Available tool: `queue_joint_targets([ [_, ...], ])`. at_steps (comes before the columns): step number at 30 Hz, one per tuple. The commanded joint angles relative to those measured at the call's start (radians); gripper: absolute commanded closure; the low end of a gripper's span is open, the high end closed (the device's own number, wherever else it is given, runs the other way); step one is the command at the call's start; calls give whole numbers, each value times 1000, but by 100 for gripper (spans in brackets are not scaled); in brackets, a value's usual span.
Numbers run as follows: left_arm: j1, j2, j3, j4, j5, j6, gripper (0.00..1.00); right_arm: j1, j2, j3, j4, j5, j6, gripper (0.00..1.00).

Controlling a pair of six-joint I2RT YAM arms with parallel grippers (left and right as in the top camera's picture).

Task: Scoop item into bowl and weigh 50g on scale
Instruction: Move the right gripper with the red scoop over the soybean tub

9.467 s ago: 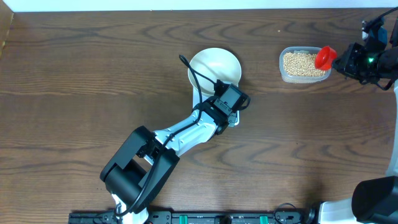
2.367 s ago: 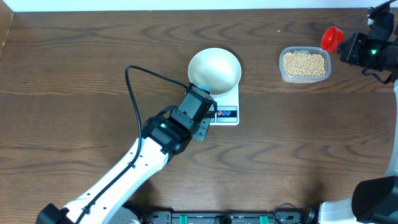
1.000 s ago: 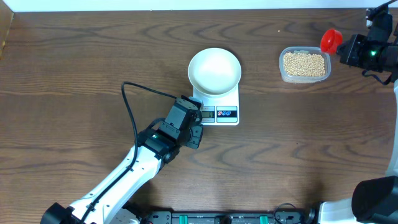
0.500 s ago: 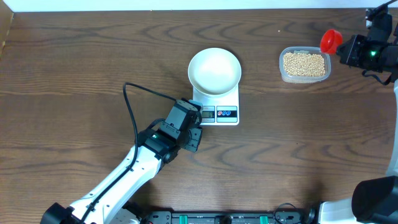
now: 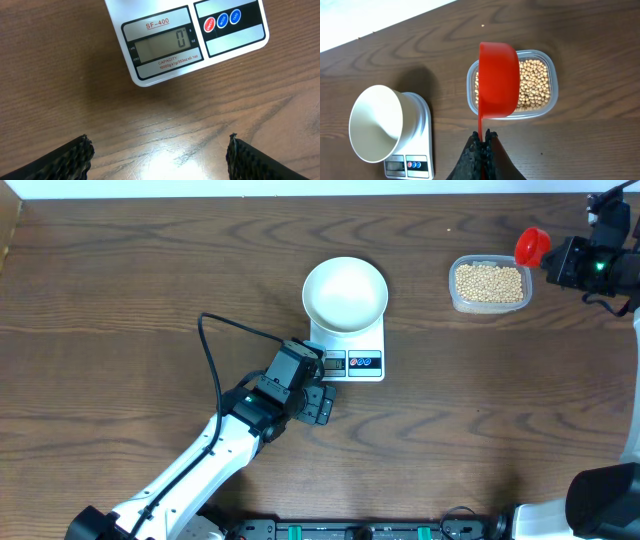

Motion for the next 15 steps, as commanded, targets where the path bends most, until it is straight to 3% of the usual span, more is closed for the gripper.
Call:
queue_joint_targets([
  [1,4,-12,-2,-3,-5,10,12,3,-1,17,-5,-10,-16,99],
  [15,4,-12,-2,-2,-5,10,12,3,-1,17,-13,-10,-27,99],
])
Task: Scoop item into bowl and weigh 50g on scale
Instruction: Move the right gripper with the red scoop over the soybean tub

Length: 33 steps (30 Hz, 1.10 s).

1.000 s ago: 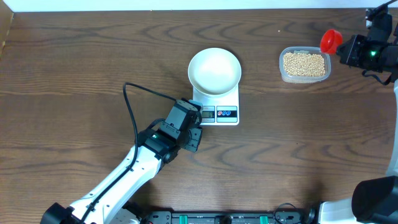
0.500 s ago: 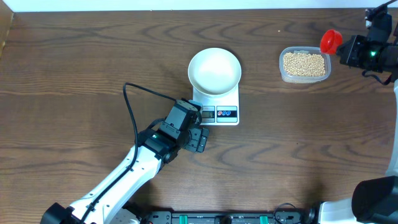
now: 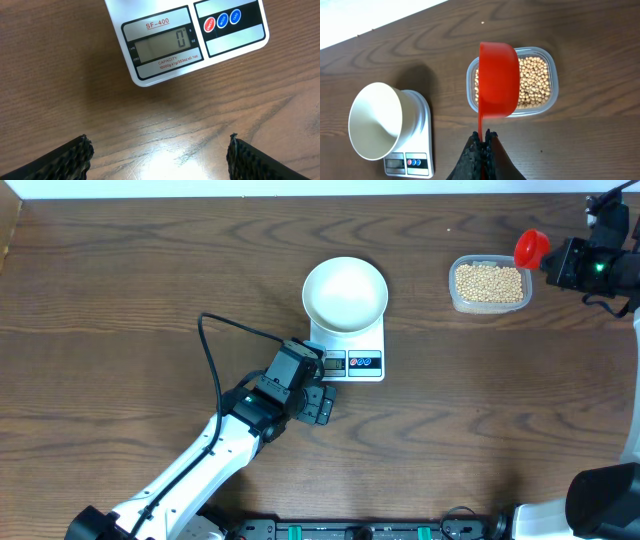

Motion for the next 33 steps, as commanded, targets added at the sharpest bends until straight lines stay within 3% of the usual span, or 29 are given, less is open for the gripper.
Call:
queue_joint_targets([
  [1,4,-12,-2,-3,-5,11,12,3,-1,17,-3,-10,-23,99],
  [23,4,-12,-2,-3,-5,11,12,3,-1,18,-2,3,-37,99],
  [33,4,-12,-2,-3,-5,11,12,20,-1,23,-11,95,-18,99],
])
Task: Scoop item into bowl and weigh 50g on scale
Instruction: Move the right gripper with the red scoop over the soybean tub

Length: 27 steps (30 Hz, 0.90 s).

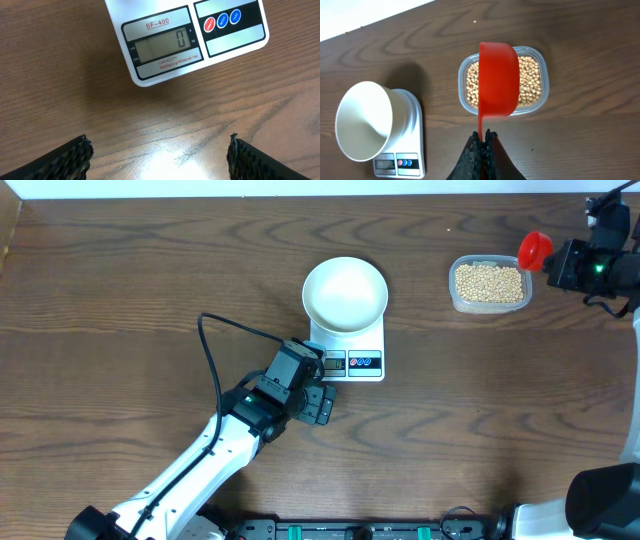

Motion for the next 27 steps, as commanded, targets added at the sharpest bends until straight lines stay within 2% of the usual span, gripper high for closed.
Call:
queue_joint_targets([
  [1,4,-12,-2,-3,-5,11,12,21,-1,23,-6,67,12,99],
  [13,4,-12,-2,-3,-5,11,12,47,43,53,-36,85,50,99],
  [27,4,-12,-2,-3,-5,11,11,89,343,477,-376,219,47,99],
])
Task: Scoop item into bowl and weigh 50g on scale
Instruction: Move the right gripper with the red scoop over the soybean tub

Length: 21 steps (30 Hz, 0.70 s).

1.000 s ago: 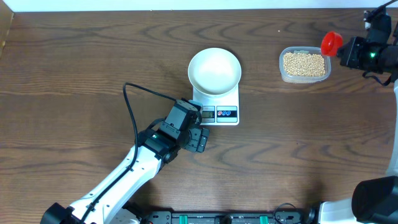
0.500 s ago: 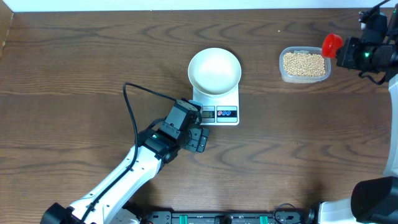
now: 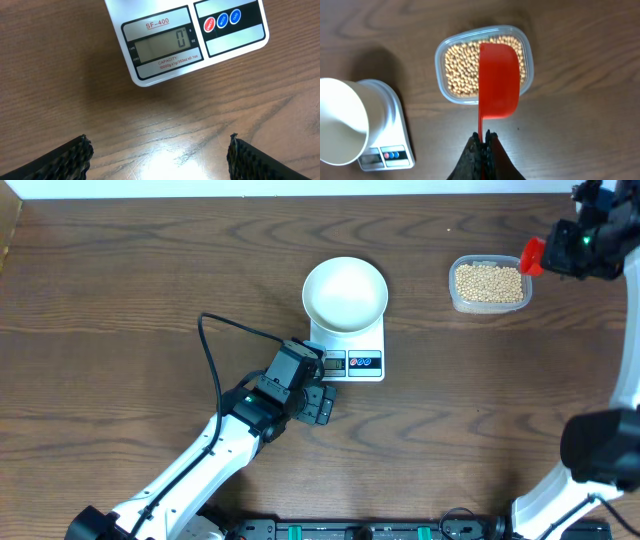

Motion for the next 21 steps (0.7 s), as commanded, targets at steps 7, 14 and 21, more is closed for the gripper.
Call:
queue_joint_targets([
  [7,4,-12,-2,-3,-5,10,12,31,135,78,-63,101,-43,98],
  [14,4,-12,-2,-3,-5,10,12,32,144,61,-32,101,-122,98],
  [21,4,-12,-2,-3,-5,10,12,34,153,43,4,101,-180,98],
])
